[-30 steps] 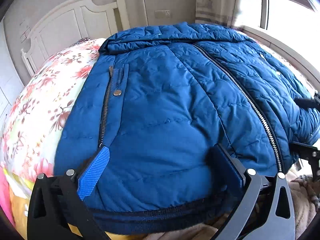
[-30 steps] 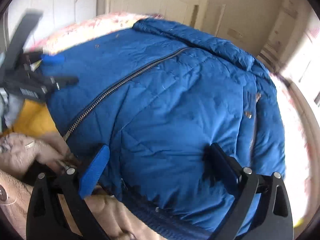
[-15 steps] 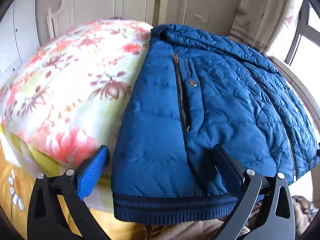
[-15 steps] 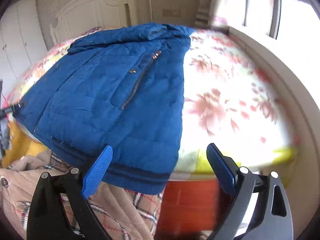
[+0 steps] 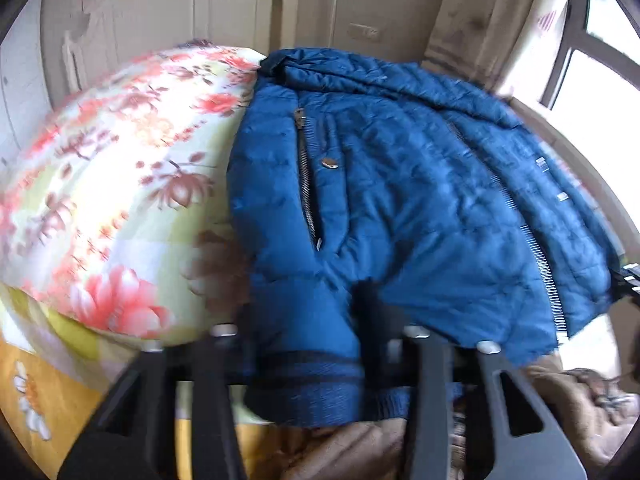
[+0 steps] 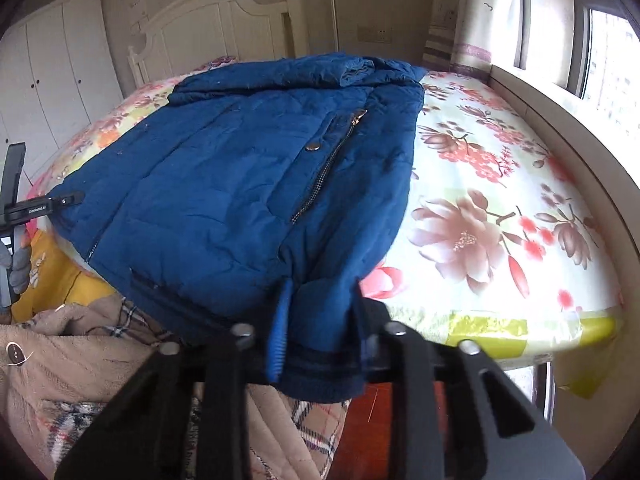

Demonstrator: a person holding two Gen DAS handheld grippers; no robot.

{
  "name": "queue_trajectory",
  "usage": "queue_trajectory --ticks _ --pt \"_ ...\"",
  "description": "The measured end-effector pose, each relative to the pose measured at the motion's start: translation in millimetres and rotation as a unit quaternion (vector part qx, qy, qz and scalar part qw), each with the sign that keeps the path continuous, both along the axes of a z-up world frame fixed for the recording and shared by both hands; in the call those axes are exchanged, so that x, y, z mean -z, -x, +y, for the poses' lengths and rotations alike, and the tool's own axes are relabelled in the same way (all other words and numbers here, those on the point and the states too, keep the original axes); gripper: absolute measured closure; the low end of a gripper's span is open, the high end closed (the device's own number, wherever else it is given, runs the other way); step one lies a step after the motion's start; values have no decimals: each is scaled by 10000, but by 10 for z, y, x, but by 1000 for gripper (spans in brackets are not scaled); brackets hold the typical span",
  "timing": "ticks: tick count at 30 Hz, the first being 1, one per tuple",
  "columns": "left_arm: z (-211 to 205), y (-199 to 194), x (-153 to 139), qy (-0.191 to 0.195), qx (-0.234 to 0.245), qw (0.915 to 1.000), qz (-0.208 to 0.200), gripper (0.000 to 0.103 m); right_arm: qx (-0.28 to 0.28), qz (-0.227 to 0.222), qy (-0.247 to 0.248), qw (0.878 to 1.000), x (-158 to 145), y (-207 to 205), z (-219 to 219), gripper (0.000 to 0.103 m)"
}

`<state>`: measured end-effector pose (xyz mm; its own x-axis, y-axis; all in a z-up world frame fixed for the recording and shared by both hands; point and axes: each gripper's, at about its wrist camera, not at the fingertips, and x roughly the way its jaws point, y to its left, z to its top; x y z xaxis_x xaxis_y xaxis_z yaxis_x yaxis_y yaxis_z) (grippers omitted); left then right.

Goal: Fold large clothes

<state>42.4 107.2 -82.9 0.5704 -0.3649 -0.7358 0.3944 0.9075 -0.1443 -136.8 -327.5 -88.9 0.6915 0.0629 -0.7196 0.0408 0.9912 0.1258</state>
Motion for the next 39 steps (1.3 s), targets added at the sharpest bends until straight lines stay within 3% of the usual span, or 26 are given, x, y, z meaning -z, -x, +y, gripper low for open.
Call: queue_trajectory --ticks 5,11,15,18,22,25,27,29,31,33,36,37,39 --pt "122 258 -91 247 52 9996 -148 82 -224 -119 -361 9990 -55 141 -84 88" --pt "645 903 -384 978 149 9951 -64 83 -825 -582 -1091 9889 -427 777 -81 89" --pt "933 1187 -786 2066 191 9776 -362 83 -942 -1372 -1509 9744 -877 1087 -90 89" --pt "943 1038 -1194 2594 296 9627 -708 83 -982 -1936 -1152 9693 -1368 938 -105 89" --pt "781 170 -1750 3133 153 9466 -749 83 -838 -2225 -905 9671 -1815 225 -331 89" --pt "473 -638 -1960 3056 -56 9502 -606 82 -449 -2106 -1051 9709 -1954 -638 -655 89" --pt "245 -1266 -1960 2966 -262 9541 -315 81 -129 -1879 -1247 9742 -1894 -1244 -888 87" --pt "53 -1841 -1838 2929 -519 9547 61 78 188 -1639 -1578 9736 -1725 -1732 -1065 79" --pt "-62 -2425 -1568 3050 -828 9458 743 76 359 -1168 -2181 9682 -1425 -2302 -1298 65" --pt "26 -2866 -1200 3438 -1203 9207 1402 75 675 -795 -2685 9576 -1127 -2621 -1528 20" --pt "315 -3153 -690 4037 -1566 8819 1864 74 1100 -816 -2248 9647 -897 -2672 -1722 19" --pt "421 -3202 -575 4042 -1677 8802 1838 74 1132 -761 -2107 9680 -818 -2657 -1759 19" --pt "568 -3234 -450 3834 -1743 8902 1735 74 1086 -598 -1839 9751 -661 -2661 -1826 19"
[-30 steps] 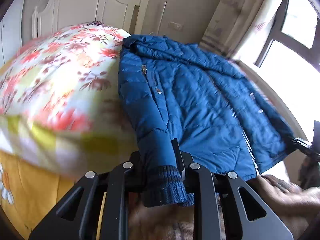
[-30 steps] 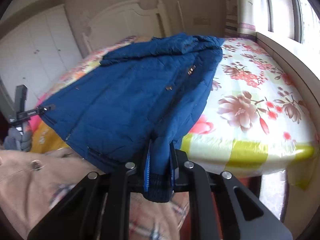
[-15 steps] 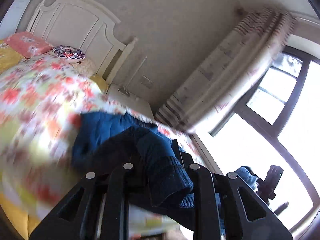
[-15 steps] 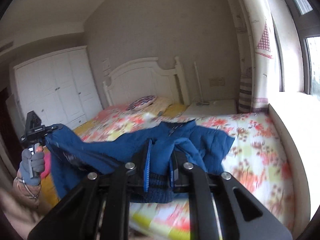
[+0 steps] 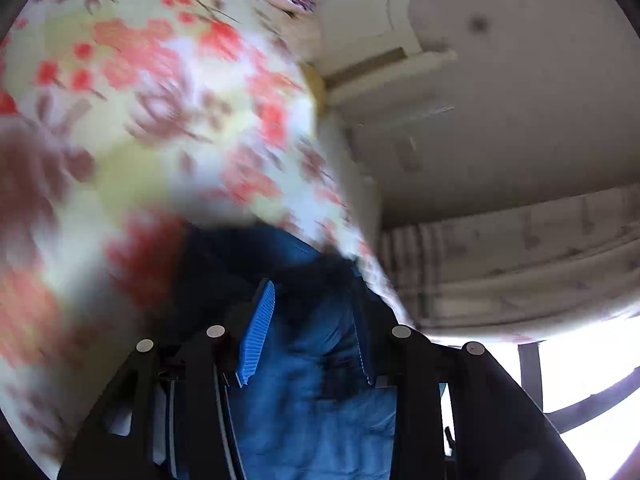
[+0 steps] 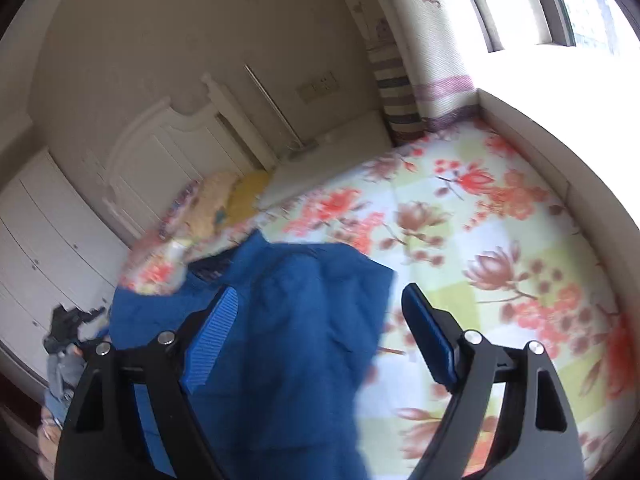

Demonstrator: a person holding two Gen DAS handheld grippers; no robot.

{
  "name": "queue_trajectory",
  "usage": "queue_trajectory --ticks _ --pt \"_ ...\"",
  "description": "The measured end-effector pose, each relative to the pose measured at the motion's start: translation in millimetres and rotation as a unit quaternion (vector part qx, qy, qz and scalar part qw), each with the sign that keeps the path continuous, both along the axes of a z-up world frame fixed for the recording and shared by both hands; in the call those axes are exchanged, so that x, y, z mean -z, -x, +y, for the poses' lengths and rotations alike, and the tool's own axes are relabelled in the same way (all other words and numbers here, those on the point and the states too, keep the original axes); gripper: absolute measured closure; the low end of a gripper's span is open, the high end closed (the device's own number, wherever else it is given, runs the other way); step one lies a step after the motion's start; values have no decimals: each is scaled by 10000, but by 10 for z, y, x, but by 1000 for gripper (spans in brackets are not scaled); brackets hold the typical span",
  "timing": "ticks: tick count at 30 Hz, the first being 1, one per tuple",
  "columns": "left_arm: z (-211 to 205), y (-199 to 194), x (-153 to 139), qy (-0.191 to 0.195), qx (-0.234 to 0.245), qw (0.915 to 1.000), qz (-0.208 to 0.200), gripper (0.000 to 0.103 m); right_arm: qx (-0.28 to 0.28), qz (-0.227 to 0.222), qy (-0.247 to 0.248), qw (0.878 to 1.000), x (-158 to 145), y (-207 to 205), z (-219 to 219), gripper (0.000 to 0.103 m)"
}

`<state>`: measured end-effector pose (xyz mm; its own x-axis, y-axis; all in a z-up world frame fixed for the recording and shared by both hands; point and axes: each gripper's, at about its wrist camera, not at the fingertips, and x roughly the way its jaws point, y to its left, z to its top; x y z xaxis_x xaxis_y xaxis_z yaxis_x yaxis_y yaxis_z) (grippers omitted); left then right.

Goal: Fold large clothes

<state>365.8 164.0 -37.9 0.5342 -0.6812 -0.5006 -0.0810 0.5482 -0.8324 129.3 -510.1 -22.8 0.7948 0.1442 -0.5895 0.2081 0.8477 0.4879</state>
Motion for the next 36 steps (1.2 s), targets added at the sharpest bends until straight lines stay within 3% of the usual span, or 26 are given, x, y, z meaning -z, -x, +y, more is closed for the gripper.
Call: queue_trajectory --ticks 3,5,8,10,11,13,14,20,21,22,23,24,25,27,28,30,31,34,36 --pt "19 -110 77 -528 641 9963 -241 74 -320 208 451 9982 180 -32 27 19" --pt "-141 -127 123 -1018 1357 9849 -355 74 -646 301 627 9955 256 -119 115 19" --pt "-334 -69 161 -1456 1933 9687 -546 74 -1137 399 920 9884 280 -296 333 19" --pt "-402 -58 146 -1454 2100 9644 -679 70 -1326 442 994 9852 271 -475 449 19" --pt "-414 -43 118 -1439 2123 9640 -700 64 -1406 470 1011 9838 269 -571 496 19" --pt "-489 -67 142 -1328 2286 9614 -762 32 -1600 574 1037 9800 286 -758 583 19" --pt "-530 -63 145 -1358 2355 9590 -805 26 -1674 652 1080 9778 301 -841 632 19" --pt "-864 -81 80 -2330 2498 9339 -1059 25 -1942 916 1361 9671 421 -1049 838 21" --pt "-889 -80 68 -2461 2452 9308 -1133 28 -1932 887 1359 9676 424 -1040 842 36" --pt "-903 -64 49 -2567 2342 9294 -1246 49 -1887 778 1395 9690 416 -1009 836 55" --pt "-893 -35 21 -2611 2239 9291 -1356 76 -1777 622 1568 9695 381 -954 845 89" --pt "-869 4 -14 -2644 2126 9291 -1472 82 -1679 478 1700 9699 330 -887 846 97" --pt "-819 109 -93 -2649 2004 9277 -1705 89 -1489 259 1822 9716 229 -757 850 98" --pt "-645 340 -259 -2561 1742 9285 -2048 90 -1258 -206 1792 9755 4 -443 804 99" --pt "-495 460 -316 -2252 1692 9348 -2163 90 -1208 -513 1522 9796 -143 -181 726 99" --pt "-323 502 -275 -1812 1703 9467 -2047 90 -1229 -676 1235 9824 -208 35 606 99" --pt "-319 418 -160 -1705 1779 9529 -1768 90 -1248 -522 1139 9842 -140 1 568 99" --pt "-487 204 99 -1982 1758 9566 -1209 90 -1240 424 1380 9817 241 -310 619 99" --pt "-475 119 171 -1816 1632 9641 -1043 90 -1157 543 1202 9845 369 -411 591 98"
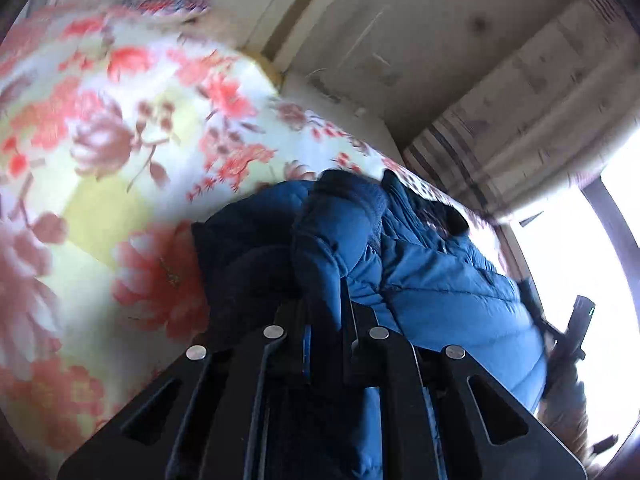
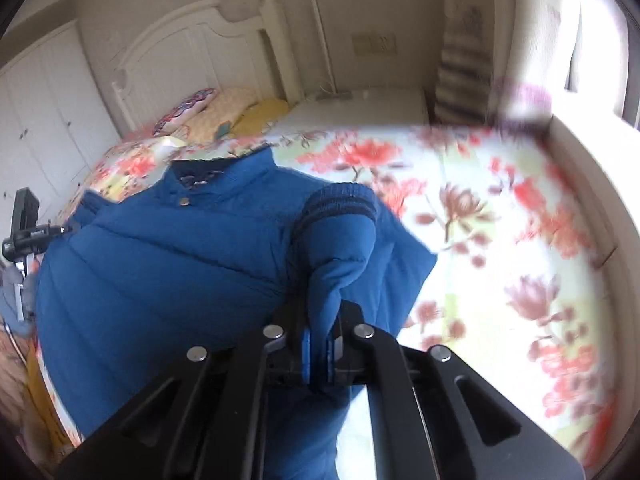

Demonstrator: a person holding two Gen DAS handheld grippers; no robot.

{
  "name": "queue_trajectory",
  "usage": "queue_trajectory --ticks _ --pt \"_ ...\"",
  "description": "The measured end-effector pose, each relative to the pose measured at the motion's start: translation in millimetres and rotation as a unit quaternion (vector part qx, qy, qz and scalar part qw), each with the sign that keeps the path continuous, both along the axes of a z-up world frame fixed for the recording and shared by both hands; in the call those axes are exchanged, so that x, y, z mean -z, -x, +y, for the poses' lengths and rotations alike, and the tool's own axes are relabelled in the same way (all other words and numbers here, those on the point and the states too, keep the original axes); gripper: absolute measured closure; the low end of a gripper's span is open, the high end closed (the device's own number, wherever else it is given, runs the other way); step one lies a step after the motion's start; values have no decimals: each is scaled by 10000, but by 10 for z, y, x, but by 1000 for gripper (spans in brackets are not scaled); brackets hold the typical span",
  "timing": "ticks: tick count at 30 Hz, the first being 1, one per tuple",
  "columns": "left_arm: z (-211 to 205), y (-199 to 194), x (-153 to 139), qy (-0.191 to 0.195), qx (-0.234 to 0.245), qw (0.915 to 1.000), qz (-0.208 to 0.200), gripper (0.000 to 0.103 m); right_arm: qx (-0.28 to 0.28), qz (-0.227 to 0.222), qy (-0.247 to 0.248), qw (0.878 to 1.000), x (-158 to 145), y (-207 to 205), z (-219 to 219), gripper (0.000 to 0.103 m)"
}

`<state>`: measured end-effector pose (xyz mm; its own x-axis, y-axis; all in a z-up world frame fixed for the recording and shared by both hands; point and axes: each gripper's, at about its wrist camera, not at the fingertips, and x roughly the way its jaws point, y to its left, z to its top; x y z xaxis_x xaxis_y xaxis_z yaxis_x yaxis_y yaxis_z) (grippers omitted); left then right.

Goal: Fold large clothes

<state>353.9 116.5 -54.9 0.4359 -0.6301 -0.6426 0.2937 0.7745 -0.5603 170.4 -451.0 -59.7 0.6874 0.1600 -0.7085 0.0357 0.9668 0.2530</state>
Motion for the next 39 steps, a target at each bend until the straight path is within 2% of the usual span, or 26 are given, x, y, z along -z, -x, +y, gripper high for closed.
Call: queue_trajectory --ticks 2,5,8,10,12,13,15,16,18,20,22,23,25,27,28,29,30,31,33,35,37,39 --pt "39 21 -17 101 -50 9999 -26 90 109 -92 -221 9997 13 15 -49 98" --pt "98 193 -168 76 -4 9998 -168 91 138 -323 -238 9991 -121 173 -37 99" --pt "214 336 -626 273 17 9983 -509 91 77 -721 -318 9969 -536 366 -35 99" --pt "180 41 -916 221 -215 9984 -473 91 59 -860 -309 9958 -827 200 -80 99" --pt "12 -390 -1008 -152 -341 9990 -227 91 160 -534 -54 9984 -894 -301 -111 99" --pt "-77 -590 -970 -331 -468 9983 -75 91 240 -383 -33 9990 -848 -488 -117 99" --pt "-262 -755 -788 -122 -104 9993 350 91 416 -52 46 9991 -621 -801 -86 99" --pt "-338 -700 -718 -87 55 9993 346 90 486 10 61 9988 -511 -820 -70 99" --pt "-426 -472 -600 -339 293 9990 65 90 550 37 -112 9984 -237 -709 -78 98" --pt "-430 -324 -409 -501 564 9971 89 90 575 -26 -568 9967 -18 -541 -188 98" --pt "-331 -292 -197 -461 652 9965 260 90 629 -164 -1179 9909 116 -413 -352 98" --pt "-280 -314 -125 -311 708 9965 307 89 641 -174 -1333 9888 146 -403 -392 97" --pt "-232 -400 -68 -61 709 9968 366 88 592 -210 -1318 9893 145 -430 -402 97" --pt "-229 -476 -77 -9 645 9975 283 77 563 -163 -1086 9924 132 -464 -328 97" --pt "-215 -501 -106 87 619 9978 224 57 559 -159 -1015 9931 125 -466 -301 97" --pt "-201 -514 -137 268 643 9974 189 14 558 -168 -970 9936 123 -456 -283 97" --pt "-174 -519 -174 684 739 9948 122 7 560 -180 -977 9935 124 -448 -278 96" --pt "-153 -508 -201 878 750 9933 31 4 566 -192 -1007 9931 138 -435 -290 96" --pt "-174 -517 -193 695 684 9952 25 4 570 -182 -1055 9926 175 -429 -308 96" --pt "-247 -548 -114 268 632 9975 143 4 569 -176 -1049 9927 183 -438 -309 96" --pt "-291 -605 -31 19 659 9973 314 4 575 -151 -1002 9932 185 -458 -291 96" --pt "-360 -636 30 149 860 9952 440 10 574 -125 -949 9937 198 -465 -273 94"
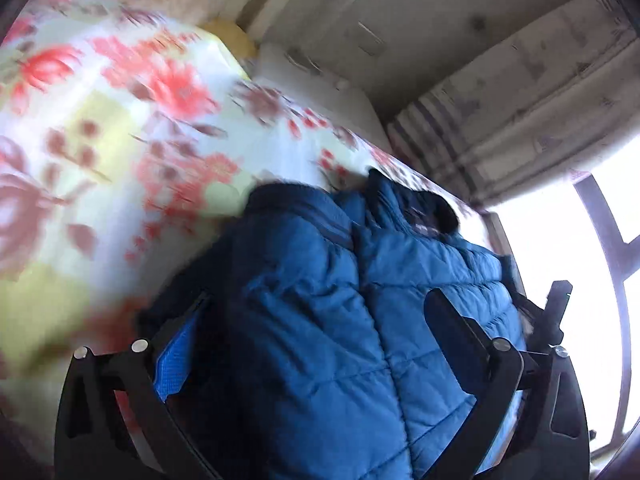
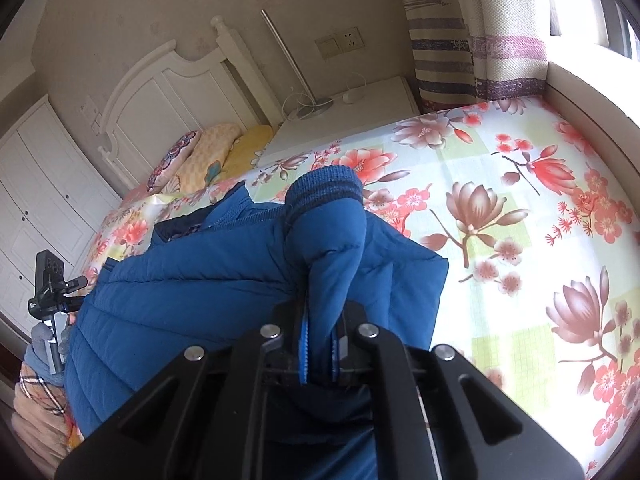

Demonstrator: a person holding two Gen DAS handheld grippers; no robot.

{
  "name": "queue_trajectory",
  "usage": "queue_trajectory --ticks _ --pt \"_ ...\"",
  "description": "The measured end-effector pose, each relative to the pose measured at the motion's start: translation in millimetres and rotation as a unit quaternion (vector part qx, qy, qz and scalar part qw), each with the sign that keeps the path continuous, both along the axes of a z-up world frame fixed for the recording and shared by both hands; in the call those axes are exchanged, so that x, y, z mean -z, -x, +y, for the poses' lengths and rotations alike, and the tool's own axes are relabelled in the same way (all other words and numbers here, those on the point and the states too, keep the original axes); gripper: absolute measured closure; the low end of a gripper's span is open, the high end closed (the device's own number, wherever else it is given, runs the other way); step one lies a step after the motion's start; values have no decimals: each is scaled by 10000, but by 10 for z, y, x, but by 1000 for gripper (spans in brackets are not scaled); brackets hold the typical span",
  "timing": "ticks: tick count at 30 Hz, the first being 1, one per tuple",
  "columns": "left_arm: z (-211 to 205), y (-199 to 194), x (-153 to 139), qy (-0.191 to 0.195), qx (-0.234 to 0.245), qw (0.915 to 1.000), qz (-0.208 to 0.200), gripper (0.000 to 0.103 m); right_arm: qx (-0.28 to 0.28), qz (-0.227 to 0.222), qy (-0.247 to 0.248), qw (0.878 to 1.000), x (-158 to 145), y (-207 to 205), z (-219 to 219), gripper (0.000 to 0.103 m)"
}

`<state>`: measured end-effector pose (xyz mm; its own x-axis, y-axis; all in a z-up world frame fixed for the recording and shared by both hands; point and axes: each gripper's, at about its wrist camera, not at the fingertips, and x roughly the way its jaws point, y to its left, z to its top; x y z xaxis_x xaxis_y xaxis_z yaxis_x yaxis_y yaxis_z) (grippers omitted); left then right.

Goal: Fold large clothes

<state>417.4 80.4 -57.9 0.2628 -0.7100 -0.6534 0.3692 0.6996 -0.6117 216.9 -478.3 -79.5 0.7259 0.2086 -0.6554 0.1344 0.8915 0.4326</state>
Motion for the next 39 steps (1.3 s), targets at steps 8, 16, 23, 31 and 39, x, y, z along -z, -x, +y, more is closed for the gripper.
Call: queue_trajectory --ticks 8,16,23,31,39 --pt "112 755 -695 -59 -464 9882 -1458 94 -152 -835 244 9961 -507 555 234 99" --pt "-174 -77 -1117 -455 -916 9870 -1238 94 417 -963 564 9929 -1087 7 -84 99" --pt "-416 -457 125 -1037 -1112 9879 -298 83 445 592 286 9968 287 -679 -141 84" --pt "166 -104 -193 -229 -1830 9791 -853 74 331 -174 -631 9973 32 -283 -470 21" --pt "1064 1394 -415 366 -1435 9761 -1592 7 -549 -712 361 9953 -362 1259 -218 20"
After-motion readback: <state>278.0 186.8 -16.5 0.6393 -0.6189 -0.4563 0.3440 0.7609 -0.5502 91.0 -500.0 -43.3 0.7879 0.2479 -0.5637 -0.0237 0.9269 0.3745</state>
